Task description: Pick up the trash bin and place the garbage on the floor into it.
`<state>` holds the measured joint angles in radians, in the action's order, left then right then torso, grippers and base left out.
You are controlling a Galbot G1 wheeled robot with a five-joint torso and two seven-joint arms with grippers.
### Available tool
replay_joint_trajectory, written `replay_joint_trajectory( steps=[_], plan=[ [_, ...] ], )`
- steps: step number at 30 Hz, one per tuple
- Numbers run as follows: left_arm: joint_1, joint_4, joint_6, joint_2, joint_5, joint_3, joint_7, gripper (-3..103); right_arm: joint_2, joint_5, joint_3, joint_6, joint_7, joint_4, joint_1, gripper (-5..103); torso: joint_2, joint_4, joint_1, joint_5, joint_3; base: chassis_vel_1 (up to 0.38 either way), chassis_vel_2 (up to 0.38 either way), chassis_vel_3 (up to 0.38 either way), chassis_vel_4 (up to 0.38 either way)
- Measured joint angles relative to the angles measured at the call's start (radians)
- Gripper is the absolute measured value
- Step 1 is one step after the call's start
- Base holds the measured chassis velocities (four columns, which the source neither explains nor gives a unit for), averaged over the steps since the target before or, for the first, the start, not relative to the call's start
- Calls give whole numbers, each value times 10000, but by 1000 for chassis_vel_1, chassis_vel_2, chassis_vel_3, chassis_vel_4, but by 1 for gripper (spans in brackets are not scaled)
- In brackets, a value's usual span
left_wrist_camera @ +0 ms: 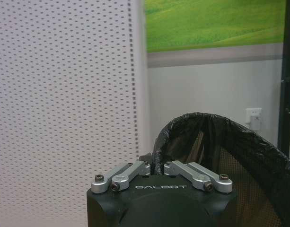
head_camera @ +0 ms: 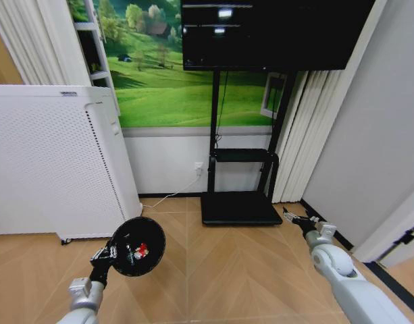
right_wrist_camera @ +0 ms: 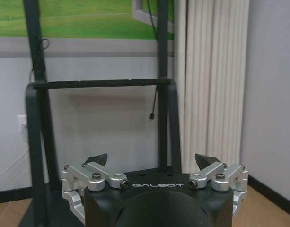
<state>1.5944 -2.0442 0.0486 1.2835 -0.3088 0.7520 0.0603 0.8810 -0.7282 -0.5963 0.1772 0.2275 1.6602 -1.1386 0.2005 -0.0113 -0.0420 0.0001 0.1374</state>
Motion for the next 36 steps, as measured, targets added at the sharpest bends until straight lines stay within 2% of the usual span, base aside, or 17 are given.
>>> replay_joint_trajectory(
  steps=[7, 8, 10, 12, 19, 22, 30, 31, 36],
  plan=[
    [37, 49, -84, 83, 58, -86, 19, 7, 1, 0, 1, 1, -3, 0, 0, 100, 0, 6, 0, -1, 1, 333, 316, -316, -303],
    [62, 71, -105, 123, 102, -150, 31, 7, 1, 0, 1, 1, -2, 1, 0, 100, 1, -4, 0, -4, -1, 232, 74, -168, -171],
    [85, 91, -134, 148, 134, -223, 58, 7, 1, 0, 0, 0, -1, 1, 0, 100, 1, -5, 0, -7, -1, 149, 74, -168, -118],
    [248, 163, -179, 274, 203, -510, 97, 7, 1, -1, 1, 0, -3, 0, 0, 100, 0, 8, -1, 2, 1, 62, 31, -6, -69],
    [412, 399, -419, 603, 630, -947, 56, 7, -4, 0, -1, 1, 5, 0, 0, 100, 0, -8, -1, 0, 1, -42, -40, 44, 35],
    [418, 443, -427, 671, 721, -1110, 44, 7, -4, 0, 0, 2, 5, -1, 0, 100, 1, 0, -2, 1, 1, -14, -46, 9, 28],
    [605, 510, -390, 517, 686, -1361, 83, 7, -3, 0, 0, 2, 3, 0, 0, 100, 1, 4, 0, -2, -1, 73, -29, -88, 46],
    [719, 556, -340, 374, 581, -1391, 100, 7, -2, 0, 0, 2, 4, 0, 0, 100, 1, -3, 0, -1, -1, 82, -44, -74, 34],
    [830, 750, -133, 128, 120, -1486, 256, 7, -2, 0, 0, 2, 4, 0, 0, 100, 1, 0, -1, 0, 0, 16, -9, -15, 7]
  ],
)
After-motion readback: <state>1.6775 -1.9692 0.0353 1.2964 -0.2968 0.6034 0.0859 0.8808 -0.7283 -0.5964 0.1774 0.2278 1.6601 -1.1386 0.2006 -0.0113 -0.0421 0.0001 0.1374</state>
